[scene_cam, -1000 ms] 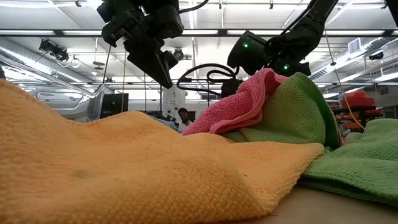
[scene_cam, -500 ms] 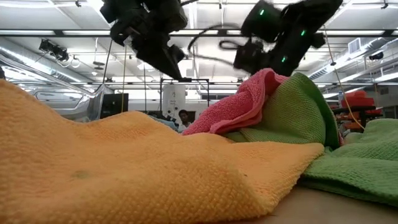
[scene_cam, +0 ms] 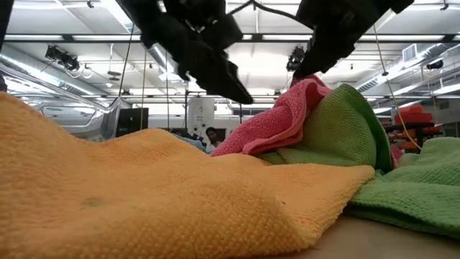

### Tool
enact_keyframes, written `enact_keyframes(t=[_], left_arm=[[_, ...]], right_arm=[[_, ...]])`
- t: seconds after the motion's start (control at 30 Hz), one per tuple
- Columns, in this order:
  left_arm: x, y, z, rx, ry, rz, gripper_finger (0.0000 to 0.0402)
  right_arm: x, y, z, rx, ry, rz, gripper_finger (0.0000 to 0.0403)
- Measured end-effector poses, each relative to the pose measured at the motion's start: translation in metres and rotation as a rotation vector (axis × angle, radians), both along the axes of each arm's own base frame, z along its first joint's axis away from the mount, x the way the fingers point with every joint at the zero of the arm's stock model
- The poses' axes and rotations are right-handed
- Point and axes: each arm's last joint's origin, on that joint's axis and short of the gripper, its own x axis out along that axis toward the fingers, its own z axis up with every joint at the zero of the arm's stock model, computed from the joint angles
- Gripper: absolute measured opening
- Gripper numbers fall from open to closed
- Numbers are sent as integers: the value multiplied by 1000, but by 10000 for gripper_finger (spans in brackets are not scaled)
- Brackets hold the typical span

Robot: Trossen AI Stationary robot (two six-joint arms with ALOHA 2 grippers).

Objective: Fold microfiber towels
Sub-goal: Fold the top pink microfiber cloth

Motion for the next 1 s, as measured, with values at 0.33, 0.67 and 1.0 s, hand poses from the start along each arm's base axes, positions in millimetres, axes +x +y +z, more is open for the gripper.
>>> enact_keyframes(t=[0.33, 0.67, 1.0], left_arm=[[14, 6, -24, 14, -8, 22, 206], [17, 23, -32, 68, -15, 181, 186], [17, 18, -41, -21, 28, 158, 193]], right_arm=[[-19, 0, 22, -1, -82, 10, 3], [-34, 2, 37, 22, -135, 52, 3], [-35, 1, 39, 29, -144, 45, 3]])
